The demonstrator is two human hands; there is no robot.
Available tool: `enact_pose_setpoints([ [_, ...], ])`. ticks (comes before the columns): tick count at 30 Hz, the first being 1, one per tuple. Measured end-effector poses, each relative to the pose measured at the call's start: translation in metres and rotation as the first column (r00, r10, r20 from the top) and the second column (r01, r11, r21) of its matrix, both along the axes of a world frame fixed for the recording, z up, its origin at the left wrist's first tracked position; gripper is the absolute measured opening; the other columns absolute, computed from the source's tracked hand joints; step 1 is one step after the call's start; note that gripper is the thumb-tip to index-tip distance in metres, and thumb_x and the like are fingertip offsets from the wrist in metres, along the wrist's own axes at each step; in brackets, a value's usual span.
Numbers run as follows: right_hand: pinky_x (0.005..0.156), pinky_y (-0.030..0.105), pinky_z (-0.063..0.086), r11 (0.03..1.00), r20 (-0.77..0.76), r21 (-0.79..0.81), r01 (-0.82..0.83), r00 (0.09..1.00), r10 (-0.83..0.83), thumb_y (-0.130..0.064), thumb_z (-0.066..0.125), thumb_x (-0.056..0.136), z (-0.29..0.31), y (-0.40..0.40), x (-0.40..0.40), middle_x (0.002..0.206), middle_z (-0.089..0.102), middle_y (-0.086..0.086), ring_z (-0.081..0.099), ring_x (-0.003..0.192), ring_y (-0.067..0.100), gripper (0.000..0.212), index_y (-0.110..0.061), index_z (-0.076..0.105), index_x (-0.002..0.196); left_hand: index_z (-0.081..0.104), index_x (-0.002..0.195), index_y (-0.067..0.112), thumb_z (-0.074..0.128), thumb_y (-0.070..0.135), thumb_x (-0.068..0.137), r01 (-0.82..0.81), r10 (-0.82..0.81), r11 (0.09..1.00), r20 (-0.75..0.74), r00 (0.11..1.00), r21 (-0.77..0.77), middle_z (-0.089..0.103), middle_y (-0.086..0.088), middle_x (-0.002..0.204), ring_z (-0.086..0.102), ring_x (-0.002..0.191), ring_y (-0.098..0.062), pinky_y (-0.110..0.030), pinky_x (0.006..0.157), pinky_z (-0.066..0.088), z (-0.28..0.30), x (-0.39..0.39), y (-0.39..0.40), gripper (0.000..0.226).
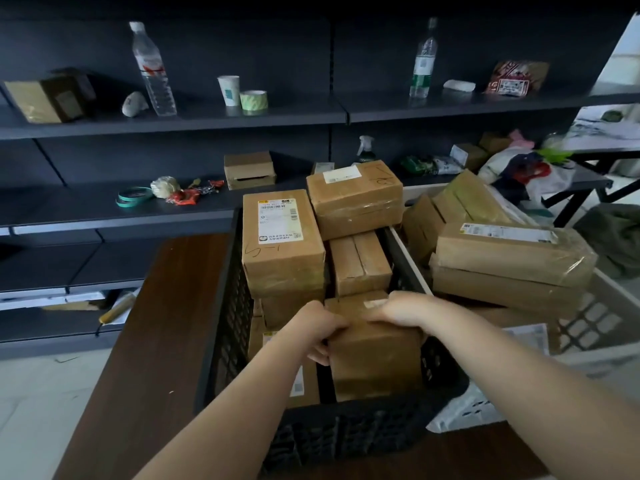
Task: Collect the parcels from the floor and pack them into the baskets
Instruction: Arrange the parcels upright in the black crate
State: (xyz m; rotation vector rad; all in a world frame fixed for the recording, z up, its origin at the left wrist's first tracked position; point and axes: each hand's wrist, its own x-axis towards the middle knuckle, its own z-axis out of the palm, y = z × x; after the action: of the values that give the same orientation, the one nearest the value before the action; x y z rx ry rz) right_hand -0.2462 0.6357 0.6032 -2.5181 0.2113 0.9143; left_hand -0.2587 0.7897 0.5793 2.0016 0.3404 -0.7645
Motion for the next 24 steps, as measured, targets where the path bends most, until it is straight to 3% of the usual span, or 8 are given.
enact_pose_setpoints([
  [4, 0.094, 0.03, 0.041, 0.994, -0.052, 0.091, 0.055, 0.997, -0.05, -0.033, 0.066, 0.083, -0.059, 0.001, 0.007, 0.13, 0.053, 0.009, 0.053, 0.113, 0.022, 0.054, -0.016, 0.048, 0.132, 0.053, 0.099, 0.013, 0.061, 0.017, 0.087, 0.15, -0.148, 0.984, -0.025, 0.989, 0.097, 0.056, -0.01, 0.113, 0.055, 0.112, -0.029, -0.04, 0.095, 0.05, -0.035, -0.001, -0.012, 0.015],
  [8, 0.111, 0.036, 0.03, 0.978, -0.213, 0.032, 0.205, 0.958, -0.193, -0.03, 0.061, 0.088, -0.097, 0.002, 0.019, 0.145, 0.033, 0.019, 0.038, 0.129, 0.031, 0.081, -0.005, 0.012, 0.147, 0.047, 0.122, 0.008, 0.059, 0.009, 0.087, 0.069, -0.053, 0.988, -0.111, 0.992, 0.142, 0.053, -0.013, 0.123, 0.056, 0.11, -0.029, -0.04, 0.09, 0.053, -0.067, 0.006, -0.016, 0.037],
  [10, 0.108, 0.038, 0.033, 0.996, -0.12, -0.091, 0.017, 0.992, -0.028, -0.024, 0.068, 0.083, -0.11, 0.003, 0.025, 0.144, 0.035, 0.021, 0.038, 0.131, 0.034, 0.08, 0.0, 0.022, 0.144, 0.049, 0.123, 0.005, 0.054, 0.009, 0.09, 0.171, -0.14, 0.967, -0.167, 0.976, 0.187, 0.054, -0.014, 0.127, 0.056, 0.114, -0.029, -0.039, 0.094, 0.051, -0.076, 0.013, -0.017, 0.033],
  [15, 0.098, 0.033, 0.039, 0.878, -0.321, -0.222, -0.424, 0.882, 0.344, -0.028, 0.047, 0.096, -0.123, 0.016, 0.027, 0.142, 0.038, 0.016, 0.043, 0.125, 0.029, 0.049, -0.005, 0.036, 0.138, 0.048, 0.13, 0.014, 0.054, 0.023, 0.092, 0.286, -0.219, 0.946, -0.353, 0.91, 0.152, 0.051, -0.009, 0.134, 0.053, 0.119, -0.024, -0.033, 0.096, 0.048, -0.093, 0.015, -0.018, 0.039],
  [18, 0.076, 0.032, 0.049, 0.954, 0.116, -0.157, -0.257, 0.954, 0.277, -0.02, 0.049, 0.092, -0.106, 0.021, 0.032, 0.113, 0.056, 0.002, 0.058, 0.104, 0.023, 0.024, -0.019, 0.055, 0.116, 0.052, 0.126, 0.012, 0.056, 0.019, 0.088, 0.046, -0.074, 0.963, 0.094, 0.993, 0.266, 0.06, -0.006, 0.122, 0.058, 0.11, -0.021, -0.028, 0.085, 0.05, -0.083, 0.018, -0.013, 0.039],
  [19, 0.069, 0.029, 0.05, 0.985, 0.355, -0.089, -0.15, 0.919, 0.172, -0.021, 0.051, 0.091, -0.094, 0.022, 0.035, 0.102, 0.058, -0.003, 0.06, 0.094, 0.017, 0.016, -0.023, 0.057, 0.105, 0.056, 0.121, 0.017, 0.055, 0.02, 0.087, -0.088, -0.005, 0.965, 0.353, 0.936, 0.247, 0.063, 0.001, 0.113, 0.061, 0.103, -0.014, -0.025, 0.079, 0.05, -0.073, 0.016, -0.007, 0.033],
  [21, 0.065, 0.026, 0.049, 0.977, 0.696, 0.169, -0.132, 0.718, -0.023, -0.02, 0.052, 0.089, -0.067, 0.026, 0.044, 0.091, 0.058, -0.011, 0.058, 0.081, 0.009, 0.008, -0.026, 0.056, 0.091, 0.059, 0.104, 0.03, 0.053, 0.027, 0.086, -0.233, 0.063, 0.967, 0.781, 0.622, 0.107, 0.062, 0.019, 0.09, 0.059, 0.084, 0.002, -0.015, 0.069, 0.048, -0.041, 0.009, 0.01, 0.02],
  [24, 0.069, 0.019, 0.042, 0.821, 0.676, 0.546, -0.169, 0.667, -0.313, -0.028, 0.054, 0.088, -0.027, 0.045, 0.065, 0.097, 0.055, -0.013, 0.053, 0.087, 0.006, 0.014, -0.026, 0.055, 0.101, 0.056, 0.101, 0.03, 0.051, 0.03, 0.082, -0.392, 0.085, 0.92, 0.975, 0.206, 0.002, 0.051, 0.023, 0.086, 0.047, 0.082, 0.003, -0.011, 0.07, 0.04, -0.004, 0.013, 0.046, 0.019],
])
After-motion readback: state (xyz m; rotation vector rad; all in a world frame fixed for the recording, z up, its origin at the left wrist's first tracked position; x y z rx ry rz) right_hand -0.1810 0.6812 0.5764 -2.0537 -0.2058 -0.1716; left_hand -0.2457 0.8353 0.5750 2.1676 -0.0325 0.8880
